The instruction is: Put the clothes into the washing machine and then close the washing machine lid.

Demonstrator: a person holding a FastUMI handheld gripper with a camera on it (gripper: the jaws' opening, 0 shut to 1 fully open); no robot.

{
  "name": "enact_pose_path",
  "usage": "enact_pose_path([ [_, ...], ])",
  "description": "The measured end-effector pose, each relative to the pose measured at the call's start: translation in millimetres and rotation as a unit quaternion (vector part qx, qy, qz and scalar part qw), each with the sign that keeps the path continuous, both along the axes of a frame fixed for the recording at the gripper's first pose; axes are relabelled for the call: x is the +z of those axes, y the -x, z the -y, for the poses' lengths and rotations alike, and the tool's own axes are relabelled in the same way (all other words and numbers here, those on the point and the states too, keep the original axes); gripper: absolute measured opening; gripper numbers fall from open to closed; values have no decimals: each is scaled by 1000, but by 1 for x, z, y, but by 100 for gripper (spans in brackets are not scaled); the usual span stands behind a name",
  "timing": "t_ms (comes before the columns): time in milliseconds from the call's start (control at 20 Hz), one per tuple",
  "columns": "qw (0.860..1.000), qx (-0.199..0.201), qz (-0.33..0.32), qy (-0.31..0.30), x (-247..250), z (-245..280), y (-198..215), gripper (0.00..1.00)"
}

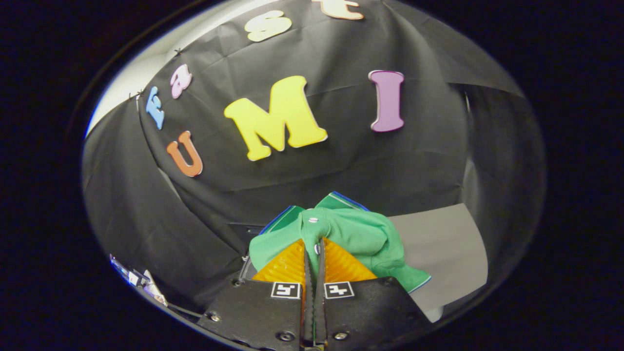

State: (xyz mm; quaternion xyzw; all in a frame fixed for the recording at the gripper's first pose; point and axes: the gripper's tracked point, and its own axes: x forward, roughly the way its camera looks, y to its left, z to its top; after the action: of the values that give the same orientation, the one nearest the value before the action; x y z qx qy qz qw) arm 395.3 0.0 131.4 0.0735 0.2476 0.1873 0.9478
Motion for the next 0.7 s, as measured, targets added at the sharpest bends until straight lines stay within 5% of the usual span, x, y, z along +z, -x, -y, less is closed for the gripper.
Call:
enact_pose_path([
  [700, 996, 86, -10, -23, -11, -175, 11, 5],
])
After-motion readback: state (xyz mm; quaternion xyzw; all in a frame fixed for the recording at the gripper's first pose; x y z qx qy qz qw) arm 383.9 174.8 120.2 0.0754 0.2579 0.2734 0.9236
